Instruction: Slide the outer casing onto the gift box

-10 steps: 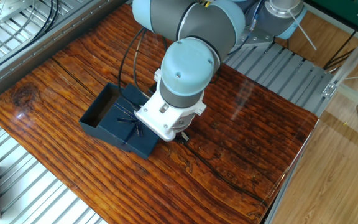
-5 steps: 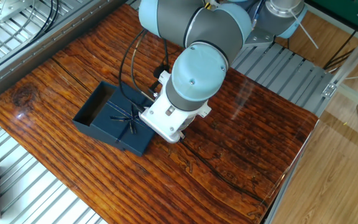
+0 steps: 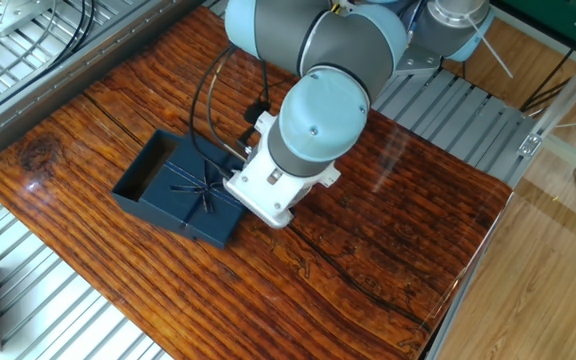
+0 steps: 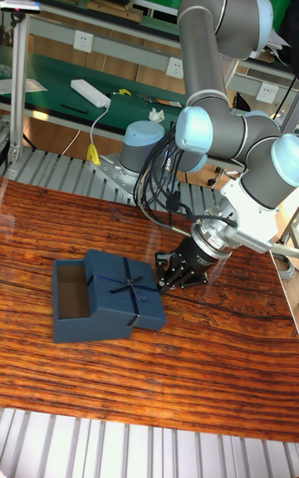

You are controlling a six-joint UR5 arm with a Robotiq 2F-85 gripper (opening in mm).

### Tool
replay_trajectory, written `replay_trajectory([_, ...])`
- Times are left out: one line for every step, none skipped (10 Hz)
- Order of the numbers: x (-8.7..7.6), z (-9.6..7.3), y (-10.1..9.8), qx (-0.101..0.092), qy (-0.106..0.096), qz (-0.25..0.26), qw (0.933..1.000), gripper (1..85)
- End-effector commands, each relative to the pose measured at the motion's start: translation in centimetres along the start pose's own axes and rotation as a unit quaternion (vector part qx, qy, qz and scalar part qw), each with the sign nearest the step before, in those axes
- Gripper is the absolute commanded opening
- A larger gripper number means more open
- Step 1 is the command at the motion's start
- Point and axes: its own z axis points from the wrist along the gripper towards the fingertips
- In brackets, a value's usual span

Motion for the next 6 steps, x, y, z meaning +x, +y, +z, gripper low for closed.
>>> replay_trajectory([-0.2, 0.2, -0.9, 0.019, -0.001, -0.001, 0.9998, 1.0])
replay_trajectory([-0.3, 0.2, -1.4, 0.028, -0.002, -0.002, 0.9996, 1.0])
replay_trajectory([-0.3, 0.1, -1.7, 0.033, -0.002, -0.005, 0.9994, 1.0])
replay_trajectory([-0.4, 0.0, -2.7, 0.051, -0.004, -0.013, 0.9986, 1.0])
replay_trajectory([-0.6, -0.2, -4.1, 0.077, -0.009, -0.024, 0.9967, 1.0])
replay_trajectory([-0.8, -0.2, -4.6, 0.088, -0.012, -0.028, 0.9957, 1.0])
